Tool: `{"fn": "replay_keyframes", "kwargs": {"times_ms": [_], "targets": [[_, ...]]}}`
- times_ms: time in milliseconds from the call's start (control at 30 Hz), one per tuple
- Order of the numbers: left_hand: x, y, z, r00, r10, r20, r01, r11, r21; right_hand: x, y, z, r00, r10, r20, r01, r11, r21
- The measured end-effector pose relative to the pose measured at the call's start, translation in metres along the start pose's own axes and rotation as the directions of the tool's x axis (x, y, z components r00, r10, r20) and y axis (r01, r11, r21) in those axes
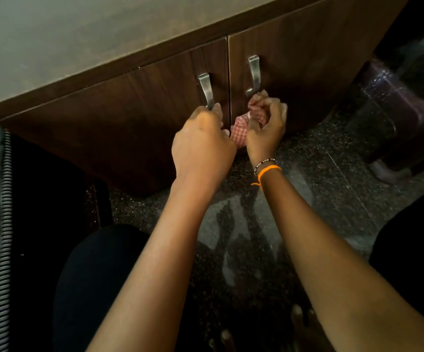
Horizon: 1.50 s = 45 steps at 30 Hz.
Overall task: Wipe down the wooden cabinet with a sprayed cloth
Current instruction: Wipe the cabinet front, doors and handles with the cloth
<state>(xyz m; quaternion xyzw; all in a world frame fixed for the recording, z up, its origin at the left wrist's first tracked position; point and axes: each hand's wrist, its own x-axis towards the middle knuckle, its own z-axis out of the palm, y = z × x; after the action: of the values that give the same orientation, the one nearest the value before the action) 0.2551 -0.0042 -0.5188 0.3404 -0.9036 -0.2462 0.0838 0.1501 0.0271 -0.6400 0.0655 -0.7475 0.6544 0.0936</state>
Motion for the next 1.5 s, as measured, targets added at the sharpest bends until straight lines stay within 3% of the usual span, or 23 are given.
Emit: {"fn": "replay_keyframes", "kwargs": {"times_ms": [100, 200, 300, 367, 500, 633, 733, 800, 900, 1033, 1133, 1233, 1400, 1500], "targets": [[0.001, 0.002, 0.003, 1.0, 0.0, 0.0, 0.0, 1.0, 0.009, 0.002, -0.015, -0.008, 0.995, 0.014, -0.099, -0.006, 0.996, 0.086], [0.004, 0.001, 0.003, 1.0, -0.01, -0.007, 0.01, 1.0, 0.002, 0.007, -0.039, -0.011, 0.977, -0.167, -0.135, 0.18, 0.979, 0.094], [0.006, -0.001, 0.002, 1.0, -0.004, -0.022, 0.004, 1.0, -0.012, 0.017, -0.05, -0.002, 0.926, -0.377, 0.015, 0.376, 0.92, -0.114], [0.007, -0.004, 0.001, 1.0, -0.014, -0.027, 0.014, 1.0, -0.017, 0.019, -0.043, 0.004, 0.897, -0.435, 0.077, 0.438, 0.855, -0.278], [0.007, -0.014, -0.001, 0.997, -0.059, -0.044, 0.058, 0.998, -0.014, 0.013, -0.031, 0.007, 0.861, -0.508, 0.033, 0.482, 0.791, -0.377], [0.005, -0.018, -0.004, 0.996, -0.074, -0.059, 0.073, 0.997, -0.016, 0.001, -0.035, 0.008, 0.882, -0.471, -0.013, 0.43, 0.816, -0.387], [0.003, -0.017, -0.007, 0.997, -0.061, -0.039, 0.06, 0.998, -0.01, -0.011, -0.017, 0.003, 0.923, -0.371, 0.107, 0.379, 0.818, -0.433], [0.001, -0.015, -0.009, 0.999, -0.035, -0.002, 0.035, 0.999, -0.014, -0.02, 0.006, -0.006, 0.982, -0.118, 0.146, 0.167, 0.904, -0.394], [-0.003, -0.013, -0.007, 0.998, -0.008, 0.059, 0.009, 1.0, -0.015, -0.02, 0.021, -0.025, 0.995, 0.086, -0.044, -0.093, 0.977, -0.19], [0.0, -0.012, -0.004, 0.998, -0.015, 0.067, 0.016, 1.0, -0.01, 0.003, -0.01, -0.023, 0.996, 0.009, -0.088, -0.009, 1.0, -0.007], [0.001, -0.011, -0.003, 0.996, -0.031, 0.079, 0.031, 1.0, 0.001, 0.017, -0.032, -0.006, 1.0, -0.018, -0.024, 0.02, 0.997, 0.072], [0.001, -0.01, -0.001, 0.997, 0.0, 0.082, -0.001, 1.0, 0.006, 0.027, -0.023, -0.003, 0.999, 0.041, 0.034, -0.042, 0.999, 0.008], [-0.001, -0.011, -0.001, 0.997, 0.008, 0.075, -0.008, 1.0, -0.002, 0.043, -0.028, -0.016, 0.989, -0.08, 0.127, 0.114, 0.95, -0.291], [-0.003, -0.011, -0.003, 0.996, -0.004, 0.093, 0.005, 1.0, -0.005, 0.025, -0.029, -0.023, 0.99, -0.105, 0.09, 0.136, 0.861, -0.491]]}}
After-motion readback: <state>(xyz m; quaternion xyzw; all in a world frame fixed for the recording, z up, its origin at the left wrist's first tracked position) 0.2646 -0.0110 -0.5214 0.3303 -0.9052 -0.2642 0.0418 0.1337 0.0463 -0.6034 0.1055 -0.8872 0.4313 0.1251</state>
